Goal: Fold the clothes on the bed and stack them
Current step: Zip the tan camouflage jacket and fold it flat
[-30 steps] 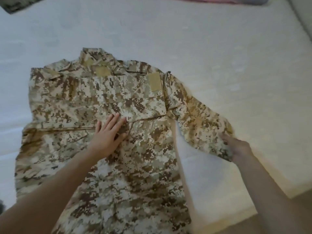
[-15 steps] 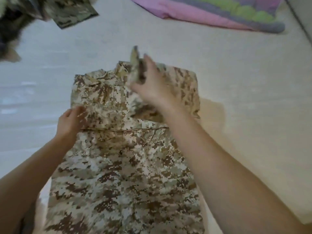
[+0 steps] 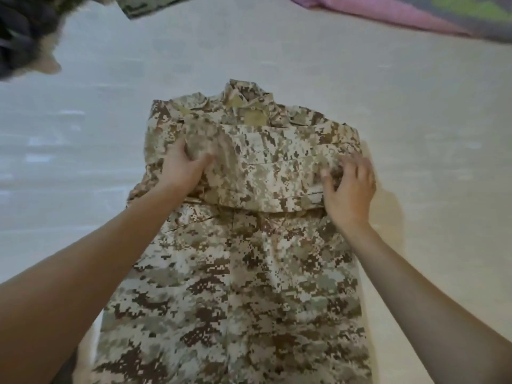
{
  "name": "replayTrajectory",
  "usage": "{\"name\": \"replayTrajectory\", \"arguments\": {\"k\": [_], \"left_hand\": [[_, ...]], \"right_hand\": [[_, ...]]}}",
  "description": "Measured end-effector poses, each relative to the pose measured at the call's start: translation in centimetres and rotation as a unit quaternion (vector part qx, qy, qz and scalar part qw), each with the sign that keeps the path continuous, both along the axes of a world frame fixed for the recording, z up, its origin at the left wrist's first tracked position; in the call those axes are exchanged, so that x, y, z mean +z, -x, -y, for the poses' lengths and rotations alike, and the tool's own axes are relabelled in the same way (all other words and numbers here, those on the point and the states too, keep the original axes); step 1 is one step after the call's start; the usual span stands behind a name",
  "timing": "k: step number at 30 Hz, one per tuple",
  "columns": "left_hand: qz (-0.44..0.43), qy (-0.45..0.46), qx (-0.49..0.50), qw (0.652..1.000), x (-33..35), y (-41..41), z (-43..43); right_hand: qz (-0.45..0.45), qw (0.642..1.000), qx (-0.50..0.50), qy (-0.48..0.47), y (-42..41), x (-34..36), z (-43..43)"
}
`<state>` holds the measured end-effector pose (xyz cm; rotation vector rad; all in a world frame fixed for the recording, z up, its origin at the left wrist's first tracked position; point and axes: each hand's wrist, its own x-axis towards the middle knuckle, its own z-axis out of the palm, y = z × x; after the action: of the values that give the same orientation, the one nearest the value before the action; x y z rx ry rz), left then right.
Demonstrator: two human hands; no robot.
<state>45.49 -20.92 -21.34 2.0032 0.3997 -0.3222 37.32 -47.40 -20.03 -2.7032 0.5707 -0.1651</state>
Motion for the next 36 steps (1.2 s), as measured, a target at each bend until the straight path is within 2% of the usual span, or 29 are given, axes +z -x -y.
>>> {"name": "replayTrajectory", "arguments": {"k": [3,5,7,9,11,13,15,18,20,21,22,23,25,26,29,34,36], "left_hand": [[0.109,0.010,0.039,0.993,1.2,-1.0,-2.1],[0.097,-0.057,0.044,0.993,0.8,-2.1,-5.0],[0.038,-0.157,0.029,0.986,-0.7,-3.1,-7.5],[-0.025,-0.206,0.007,0.978,-2.0,-3.5,-8.6],[-0.063,-0.211,-0.011,0.975,-2.7,-3.1,-8.7],[-0.053,-0.212,-0.025,0.975,-3.3,-2.7,-8.5],[-0.035,-0.208,-0.023,0.977,-3.4,-2.3,-8.1],[-0.025,-0.214,0.006,0.977,-3.5,-2.2,-7.8],[-0.022,-0.178,0.040,0.983,-3.4,-2.2,-7.7],[-0.029,-0.140,0.062,0.988,-3.2,-2.5,-7.7],[-0.043,-0.102,0.084,0.990,-2.9,-3.0,-7.5],[-0.064,-0.066,0.103,0.990,-2.5,-3.7,-7.5],[-0.117,0.003,0.114,0.987,-2.2,-5.6,-7.9],[-0.143,0.031,0.104,0.984,-2.3,-6.5,-8.2],[-0.182,0.068,0.073,0.978,-3.7,-7.8,-9.1],[-0.158,0.091,0.061,0.981,-4.9,-7.8,-9.8],[-0.126,0.081,0.054,0.987,-3.8,-7.6,-9.8]], "right_hand": [[-0.089,0.993,0.065,0.052,-1.3,-0.3,2.1],[-0.196,0.963,0.170,0.075,-1.6,-1.2,2.5],[-0.256,0.930,0.248,0.090,-1.5,-2.4,1.9],[-0.266,0.924,0.253,0.105,-1.8,-3.2,1.2],[-0.270,0.926,0.224,0.136,-2.1,-3.5,1.3],[-0.274,0.924,0.213,0.162,-2.2,-3.4,1.6],[-0.230,0.943,0.184,0.154,-2.4,-3.1,1.6],[-0.159,0.983,0.030,0.090,-3.8,-2.3,2.2],[-0.161,0.984,-0.071,-0.026,-5.1,-2.0,3.3],[-0.153,0.974,-0.117,-0.120,-5.9,-2.0,3.9],[-0.132,0.950,-0.163,-0.233,-6.8,-1.9,4.5],[-0.107,0.910,-0.199,-0.348,-7.9,-1.8,4.9],[-0.124,0.826,-0.201,-0.512,-9.6,-2.2,5.5],[-0.150,0.810,-0.182,-0.537,-10.0,-2.8,5.7],[-0.183,0.821,-0.131,-0.524,-10.8,-5.1,6.3],[-0.198,0.789,-0.112,-0.571,-11.2,-5.7,7.7],[-0.180,0.794,-0.119,-0.569,-11.2,-4.9,7.7]]}}
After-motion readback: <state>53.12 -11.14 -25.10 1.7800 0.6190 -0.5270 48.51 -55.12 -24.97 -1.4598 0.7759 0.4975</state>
